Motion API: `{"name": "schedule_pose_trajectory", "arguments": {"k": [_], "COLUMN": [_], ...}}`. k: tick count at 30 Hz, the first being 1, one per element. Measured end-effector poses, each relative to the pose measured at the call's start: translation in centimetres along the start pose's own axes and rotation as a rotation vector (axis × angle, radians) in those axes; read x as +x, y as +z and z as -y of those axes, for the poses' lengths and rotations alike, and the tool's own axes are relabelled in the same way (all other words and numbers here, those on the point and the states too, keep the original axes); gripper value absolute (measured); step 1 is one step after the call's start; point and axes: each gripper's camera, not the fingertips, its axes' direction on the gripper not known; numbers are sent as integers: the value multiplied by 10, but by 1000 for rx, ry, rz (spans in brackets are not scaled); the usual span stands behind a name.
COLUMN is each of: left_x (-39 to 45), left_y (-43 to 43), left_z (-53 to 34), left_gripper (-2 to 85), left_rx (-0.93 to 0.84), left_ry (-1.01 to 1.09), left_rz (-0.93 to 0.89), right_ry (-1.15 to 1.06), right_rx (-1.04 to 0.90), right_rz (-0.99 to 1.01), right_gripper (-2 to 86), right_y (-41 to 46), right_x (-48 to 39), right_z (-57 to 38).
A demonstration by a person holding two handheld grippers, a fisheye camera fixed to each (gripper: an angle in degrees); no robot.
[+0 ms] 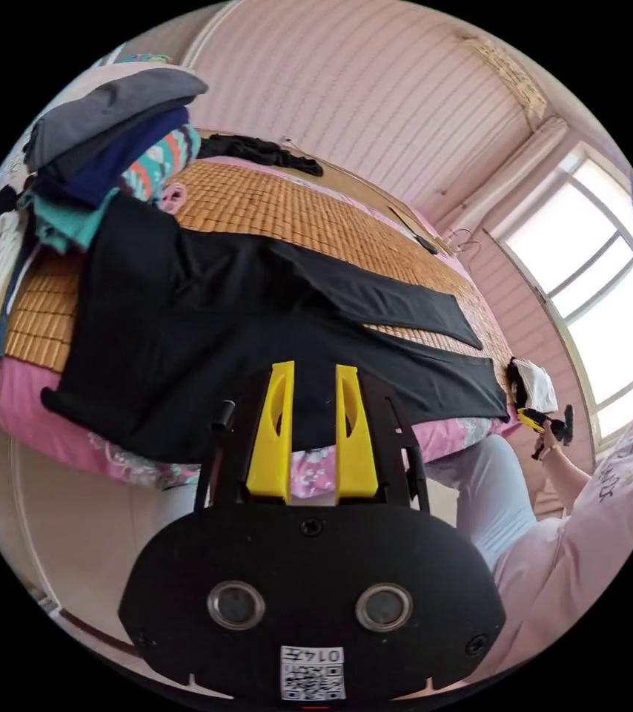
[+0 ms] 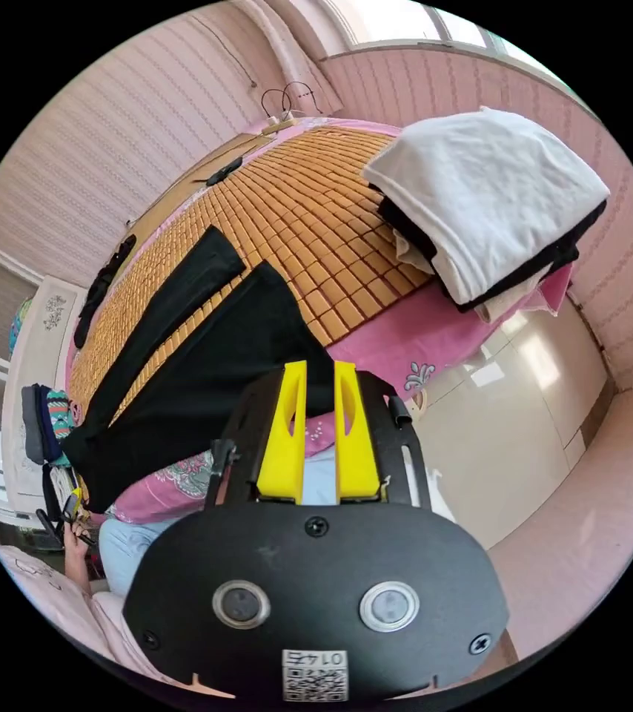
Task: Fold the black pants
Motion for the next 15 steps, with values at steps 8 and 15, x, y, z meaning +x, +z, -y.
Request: {"name": "schedule_pose_trajectory", "arguments": {"k": [8,15], "left_x": [-101,-159], "left_y": [-97,-110], "left_z": [-48,-49], "left_gripper": [94,128], "left_rx": [209,213], "left_ry": [-301,-388], "left_rz": [331,162], "right_ry": [-1141,-1637], "right_rx": [-208,-257], "right_rz": [327,411], "right_gripper": [8,2], "right_y": [91,165], "right_x": [-403,-679], "right_z": [-44,-198]}}
